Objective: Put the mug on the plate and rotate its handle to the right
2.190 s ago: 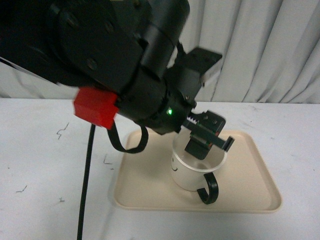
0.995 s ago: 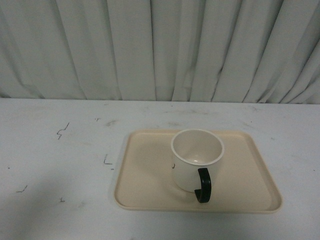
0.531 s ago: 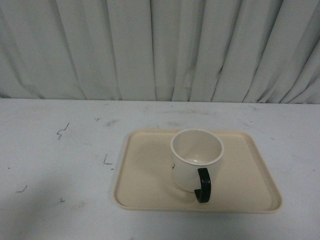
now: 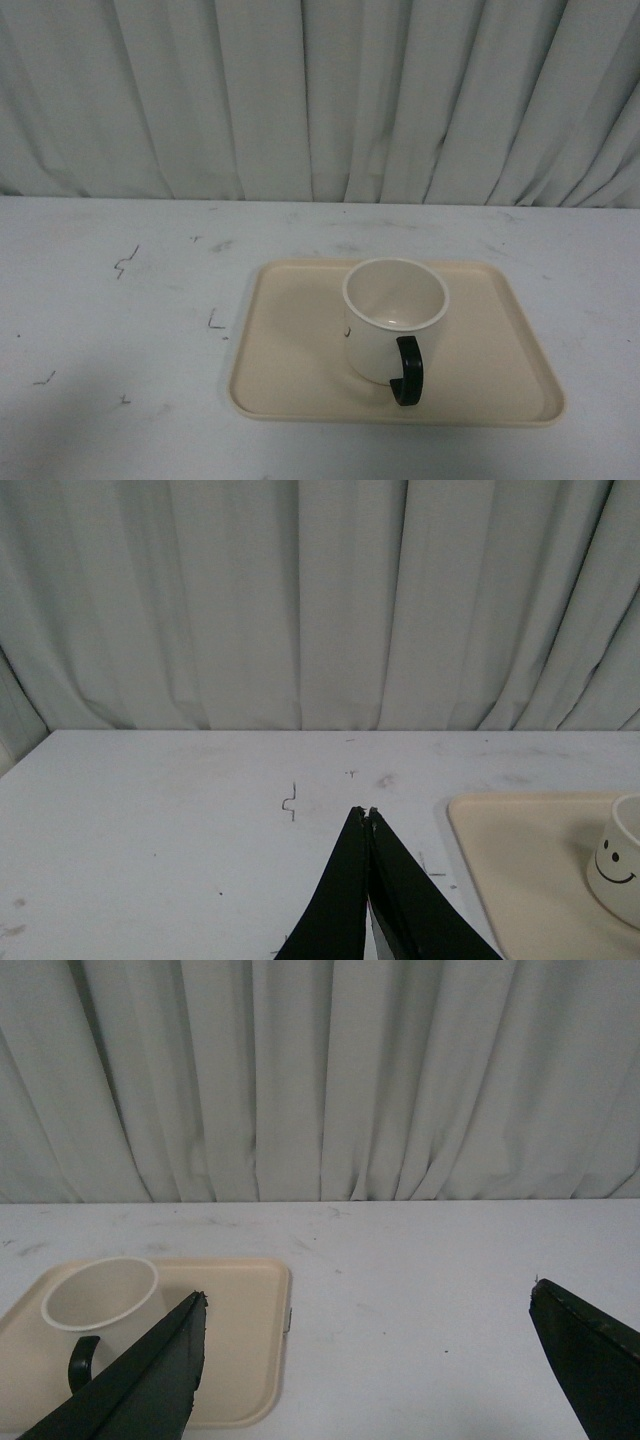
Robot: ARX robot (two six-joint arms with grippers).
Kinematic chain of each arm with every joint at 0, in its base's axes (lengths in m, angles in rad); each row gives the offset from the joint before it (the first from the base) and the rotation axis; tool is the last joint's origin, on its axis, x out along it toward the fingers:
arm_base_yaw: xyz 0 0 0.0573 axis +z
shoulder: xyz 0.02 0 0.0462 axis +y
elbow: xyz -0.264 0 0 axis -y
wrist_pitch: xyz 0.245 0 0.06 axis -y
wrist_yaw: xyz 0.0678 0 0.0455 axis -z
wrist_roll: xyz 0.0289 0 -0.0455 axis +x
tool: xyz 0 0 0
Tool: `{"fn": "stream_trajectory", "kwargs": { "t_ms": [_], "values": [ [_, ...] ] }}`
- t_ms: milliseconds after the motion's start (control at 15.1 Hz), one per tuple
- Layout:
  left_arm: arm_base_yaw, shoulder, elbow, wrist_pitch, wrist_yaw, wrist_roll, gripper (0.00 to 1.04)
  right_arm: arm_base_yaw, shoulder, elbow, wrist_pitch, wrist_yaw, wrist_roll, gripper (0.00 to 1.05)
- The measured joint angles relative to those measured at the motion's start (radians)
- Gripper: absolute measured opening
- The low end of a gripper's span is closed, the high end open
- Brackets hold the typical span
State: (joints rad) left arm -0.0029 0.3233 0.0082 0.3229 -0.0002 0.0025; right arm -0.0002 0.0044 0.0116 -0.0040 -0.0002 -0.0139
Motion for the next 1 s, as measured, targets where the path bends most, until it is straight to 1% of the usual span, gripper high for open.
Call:
{"fn": "stream_trajectory", "kwargs": {
  "t_ms": [464, 531, 597, 664, 730, 863, 929, 995],
  "values": [
    [0.000, -0.142, 0.000, -0.143, 0.000, 0.000, 0.02, 0.000, 0.000, 0.000, 0.000, 0.000, 0.000, 0.98],
    [0.000, -0.263, 0.000, -0.318, 0.003, 0.000, 0.02, 0.000, 0.000, 0.000, 0.000, 0.000, 0.000, 0.98],
    [0.000, -0.314, 0.000, -0.322, 0.000, 0.000, 0.02, 0.000, 0.000, 0.000, 0.000, 0.000, 0.002, 0.98],
    [0.000, -0.314, 0.000, -0.327, 0.000, -0.002, 0.28, 0.000, 0.000, 0.000, 0.000, 0.000, 0.003, 0.98],
    [0.000, -0.314, 0.000, -0.327, 0.000, -0.002, 0.40, 0.000, 0.000, 0.000, 0.000, 0.000, 0.003, 0.98],
    [0.000, -0.314, 0.000, -0.327, 0.000, -0.002, 0.49, -0.011, 0.016, 0.003, -0.007, -0.026, 0.013, 0.98],
    [0.000, -0.314, 0.000, -0.328, 0.000, -0.002, 0.53, -0.030, 0.055, 0.019, -0.031, -0.066, 0.020, 0.98],
    [0.000, -0.314, 0.000, -0.327, 0.000, -0.002, 0.58, -0.037, 0.097, 0.029, -0.023, -0.087, 0.021, 0.98]
  ]
}}
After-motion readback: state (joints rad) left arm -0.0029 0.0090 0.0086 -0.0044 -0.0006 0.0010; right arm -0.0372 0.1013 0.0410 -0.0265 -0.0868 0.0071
